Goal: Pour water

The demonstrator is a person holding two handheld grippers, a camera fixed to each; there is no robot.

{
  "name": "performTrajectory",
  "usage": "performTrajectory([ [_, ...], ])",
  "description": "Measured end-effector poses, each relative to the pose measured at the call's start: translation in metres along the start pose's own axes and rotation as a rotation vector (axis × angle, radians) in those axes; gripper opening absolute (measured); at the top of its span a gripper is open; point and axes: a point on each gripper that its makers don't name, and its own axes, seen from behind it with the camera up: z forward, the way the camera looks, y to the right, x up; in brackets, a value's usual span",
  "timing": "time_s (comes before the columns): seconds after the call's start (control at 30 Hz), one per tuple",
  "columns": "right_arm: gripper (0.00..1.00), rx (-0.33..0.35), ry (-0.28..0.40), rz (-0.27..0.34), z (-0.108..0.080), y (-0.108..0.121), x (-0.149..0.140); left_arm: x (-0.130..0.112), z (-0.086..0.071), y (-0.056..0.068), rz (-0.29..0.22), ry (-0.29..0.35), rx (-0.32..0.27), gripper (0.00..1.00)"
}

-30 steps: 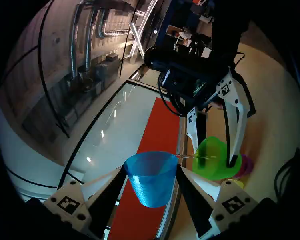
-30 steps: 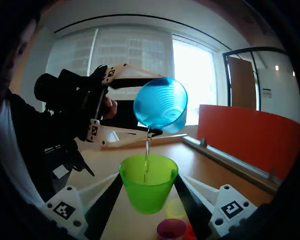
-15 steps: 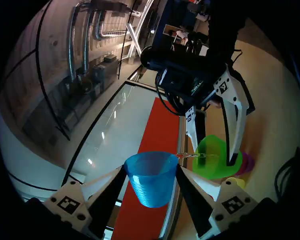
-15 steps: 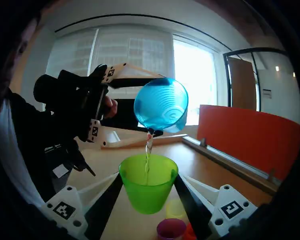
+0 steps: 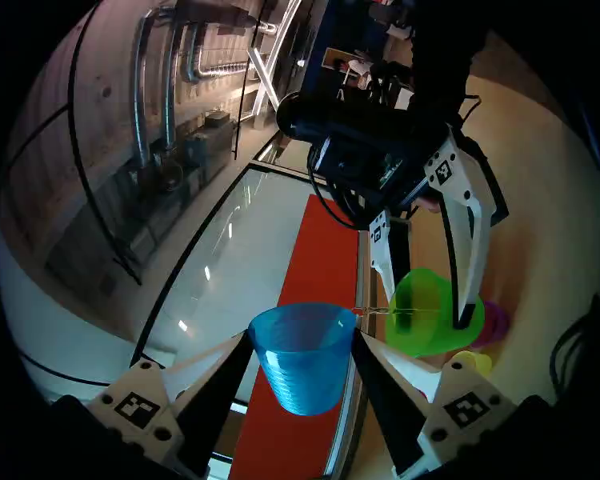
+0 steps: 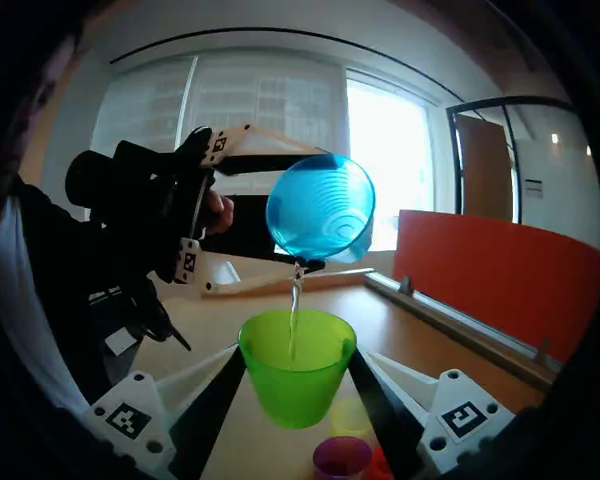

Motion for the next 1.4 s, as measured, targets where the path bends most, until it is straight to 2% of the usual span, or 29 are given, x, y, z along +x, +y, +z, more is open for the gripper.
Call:
performTrajectory([
  [0.77,0.91,0.0,0.001,-0.003,-0.0013,0.0006,0.0004,-0.0004,0.0015,0.0035,0.032,-0.002,-0.004,0.87],
  [1.4,0.91,0.001,0.001,-0.005,-0.0018,-0.0003,0.0005,0.0005,-0.0004,0.0018,0.083,-0.007,-0.005,0.87],
])
